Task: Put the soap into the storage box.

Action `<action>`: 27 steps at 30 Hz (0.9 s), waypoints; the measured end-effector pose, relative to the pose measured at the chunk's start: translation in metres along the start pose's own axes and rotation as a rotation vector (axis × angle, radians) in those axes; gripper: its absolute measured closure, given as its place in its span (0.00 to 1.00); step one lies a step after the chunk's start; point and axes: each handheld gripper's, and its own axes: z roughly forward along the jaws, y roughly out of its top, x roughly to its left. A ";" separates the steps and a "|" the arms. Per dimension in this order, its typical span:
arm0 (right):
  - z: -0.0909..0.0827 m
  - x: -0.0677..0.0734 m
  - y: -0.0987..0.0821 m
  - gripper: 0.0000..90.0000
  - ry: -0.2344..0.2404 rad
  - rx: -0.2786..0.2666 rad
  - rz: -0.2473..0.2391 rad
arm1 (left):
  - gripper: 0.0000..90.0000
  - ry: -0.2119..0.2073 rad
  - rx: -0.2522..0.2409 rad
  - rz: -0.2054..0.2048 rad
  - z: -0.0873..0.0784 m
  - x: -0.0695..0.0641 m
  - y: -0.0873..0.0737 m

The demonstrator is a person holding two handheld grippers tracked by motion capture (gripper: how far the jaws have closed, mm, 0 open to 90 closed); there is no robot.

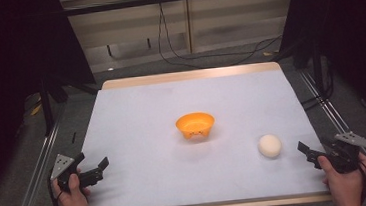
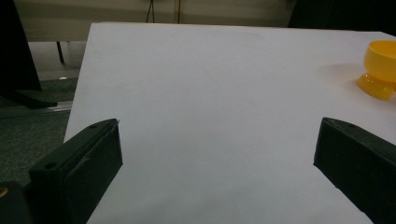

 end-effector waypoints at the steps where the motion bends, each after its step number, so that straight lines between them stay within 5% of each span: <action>1: 0.000 0.000 0.000 0.11 0.000 0.000 0.000 | 0.01 0.002 0.001 0.004 0.000 0.000 0.000; 12: 0.009 0.012 0.009 0.14 -0.016 0.092 0.029 | 0.01 0.001 0.016 0.008 0.001 0.000 0.001; 18: 0.016 0.024 0.017 0.11 0.004 0.195 0.025 | 0.01 -0.001 0.013 0.011 0.001 0.000 0.001; 27: 0.030 0.048 0.035 0.08 -0.010 0.308 -0.033 | 0.01 -0.002 0.014 0.013 0.001 -0.001 0.000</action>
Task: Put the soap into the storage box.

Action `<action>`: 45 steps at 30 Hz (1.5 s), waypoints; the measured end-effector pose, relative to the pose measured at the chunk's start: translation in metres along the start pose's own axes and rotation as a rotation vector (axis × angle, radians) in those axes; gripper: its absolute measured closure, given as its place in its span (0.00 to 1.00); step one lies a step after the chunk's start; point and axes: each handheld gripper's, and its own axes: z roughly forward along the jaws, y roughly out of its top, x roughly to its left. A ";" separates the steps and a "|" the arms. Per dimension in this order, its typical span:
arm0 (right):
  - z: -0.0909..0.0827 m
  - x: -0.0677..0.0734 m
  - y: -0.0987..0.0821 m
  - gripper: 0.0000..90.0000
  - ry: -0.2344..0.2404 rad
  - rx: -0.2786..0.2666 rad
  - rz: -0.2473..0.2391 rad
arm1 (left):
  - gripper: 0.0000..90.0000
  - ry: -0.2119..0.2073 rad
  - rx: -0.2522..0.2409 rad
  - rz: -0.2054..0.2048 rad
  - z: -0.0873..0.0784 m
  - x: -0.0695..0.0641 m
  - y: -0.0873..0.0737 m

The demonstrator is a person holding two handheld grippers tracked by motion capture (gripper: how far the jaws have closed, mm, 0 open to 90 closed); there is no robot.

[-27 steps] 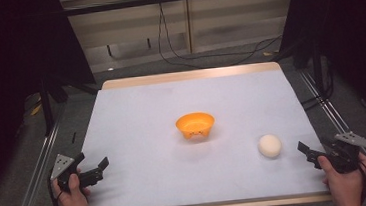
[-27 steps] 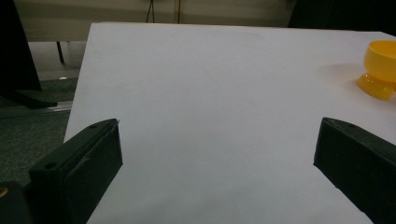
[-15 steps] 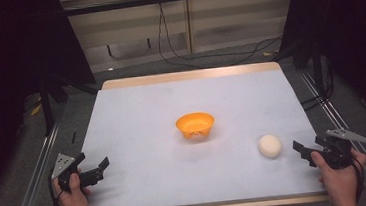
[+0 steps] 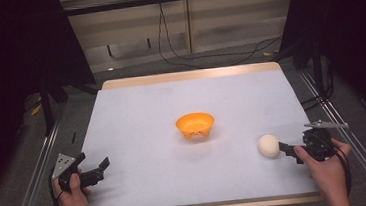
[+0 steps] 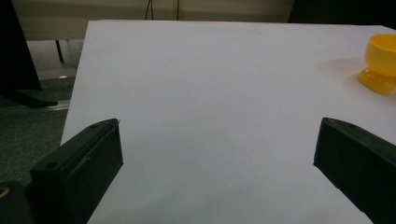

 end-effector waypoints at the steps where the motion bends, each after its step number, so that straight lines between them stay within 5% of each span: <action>1: 0.001 0.002 0.003 0.08 0.006 0.002 0.006 | 0.01 0.002 0.002 0.004 0.000 0.000 0.000; 20: 0.019 0.036 0.019 0.07 0.033 0.085 -0.023 | 0.01 -0.001 0.003 0.006 0.000 -0.001 0.000; 45: 0.038 0.047 0.010 0.22 0.029 0.101 0.005 | 0.01 -0.006 0.006 0.008 0.000 0.000 0.000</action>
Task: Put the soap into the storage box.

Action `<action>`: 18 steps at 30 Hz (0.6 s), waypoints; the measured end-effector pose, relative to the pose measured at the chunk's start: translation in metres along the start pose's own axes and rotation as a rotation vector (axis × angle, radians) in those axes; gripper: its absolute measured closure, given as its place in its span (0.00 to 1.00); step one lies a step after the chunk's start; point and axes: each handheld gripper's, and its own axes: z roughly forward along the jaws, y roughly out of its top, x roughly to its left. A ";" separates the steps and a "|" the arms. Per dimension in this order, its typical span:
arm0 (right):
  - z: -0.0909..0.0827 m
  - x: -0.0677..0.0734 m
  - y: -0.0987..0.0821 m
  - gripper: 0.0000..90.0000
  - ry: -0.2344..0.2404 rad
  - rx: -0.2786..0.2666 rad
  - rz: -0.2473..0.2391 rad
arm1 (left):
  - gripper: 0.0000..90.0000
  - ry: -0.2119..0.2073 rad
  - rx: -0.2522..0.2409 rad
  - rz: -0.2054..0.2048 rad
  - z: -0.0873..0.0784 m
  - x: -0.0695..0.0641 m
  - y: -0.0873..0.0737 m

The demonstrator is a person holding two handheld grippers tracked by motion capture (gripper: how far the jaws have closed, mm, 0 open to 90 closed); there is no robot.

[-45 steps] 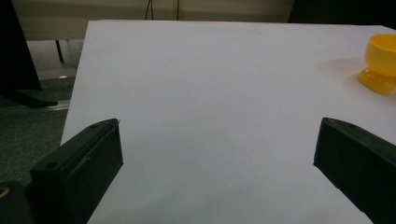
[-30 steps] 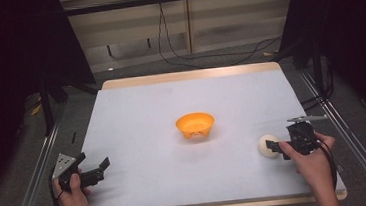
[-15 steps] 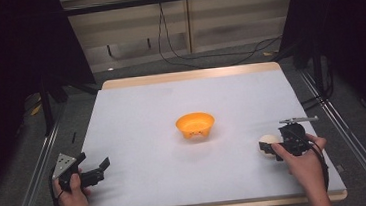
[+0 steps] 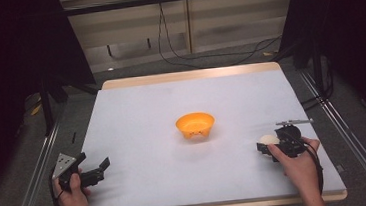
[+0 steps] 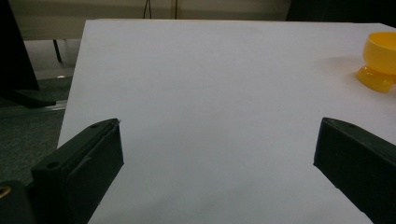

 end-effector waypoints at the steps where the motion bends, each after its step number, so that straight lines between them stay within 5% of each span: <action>1: 0.000 0.000 0.000 0.23 0.004 -0.001 0.002 | 0.01 0.002 0.000 0.000 0.000 0.000 0.000; 18: -0.007 0.009 0.003 0.26 -0.003 0.002 -0.049 | 0.02 0.002 -0.011 0.002 -0.001 -0.001 0.000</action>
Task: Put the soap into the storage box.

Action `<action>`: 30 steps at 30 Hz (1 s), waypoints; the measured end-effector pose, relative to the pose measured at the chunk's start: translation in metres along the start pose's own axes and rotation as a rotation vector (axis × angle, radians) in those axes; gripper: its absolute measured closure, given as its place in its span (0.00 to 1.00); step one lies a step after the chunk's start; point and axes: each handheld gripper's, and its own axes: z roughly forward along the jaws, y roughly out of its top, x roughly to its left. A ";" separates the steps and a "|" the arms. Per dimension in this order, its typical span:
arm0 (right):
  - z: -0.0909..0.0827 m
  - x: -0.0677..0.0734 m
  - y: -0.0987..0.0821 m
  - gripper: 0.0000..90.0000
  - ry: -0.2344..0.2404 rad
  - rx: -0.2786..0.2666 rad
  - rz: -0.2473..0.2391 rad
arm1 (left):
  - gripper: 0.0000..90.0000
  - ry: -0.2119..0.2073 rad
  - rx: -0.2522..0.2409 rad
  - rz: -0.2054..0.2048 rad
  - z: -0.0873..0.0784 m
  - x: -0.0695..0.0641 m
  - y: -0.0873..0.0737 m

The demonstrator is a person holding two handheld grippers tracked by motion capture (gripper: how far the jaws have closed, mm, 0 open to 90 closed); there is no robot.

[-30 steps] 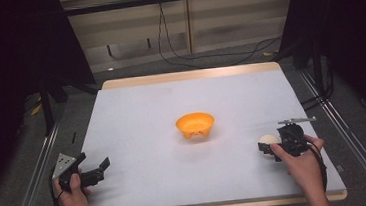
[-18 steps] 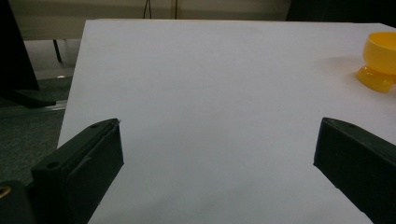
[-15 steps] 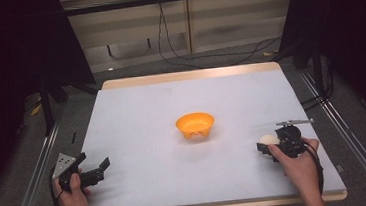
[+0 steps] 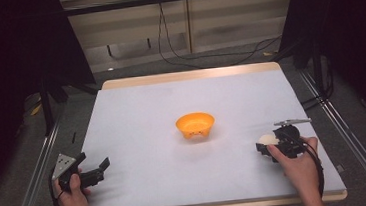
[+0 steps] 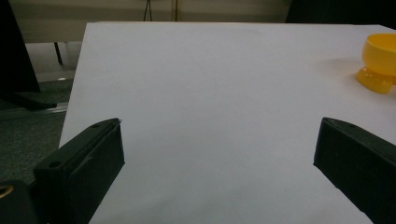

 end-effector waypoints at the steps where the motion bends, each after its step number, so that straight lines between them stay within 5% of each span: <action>1: 0.000 0.001 0.001 0.26 0.005 -0.006 0.005 | 0.02 0.009 -0.003 0.001 0.000 0.000 0.000; 17: 0.001 0.021 0.018 0.26 0.046 -0.029 -0.013 | 0.02 0.007 -0.006 0.005 -0.001 -0.001 0.000; 30: 0.016 0.052 0.035 0.26 0.085 -0.020 -0.050 | 0.02 0.011 0.000 0.010 0.000 -0.001 0.000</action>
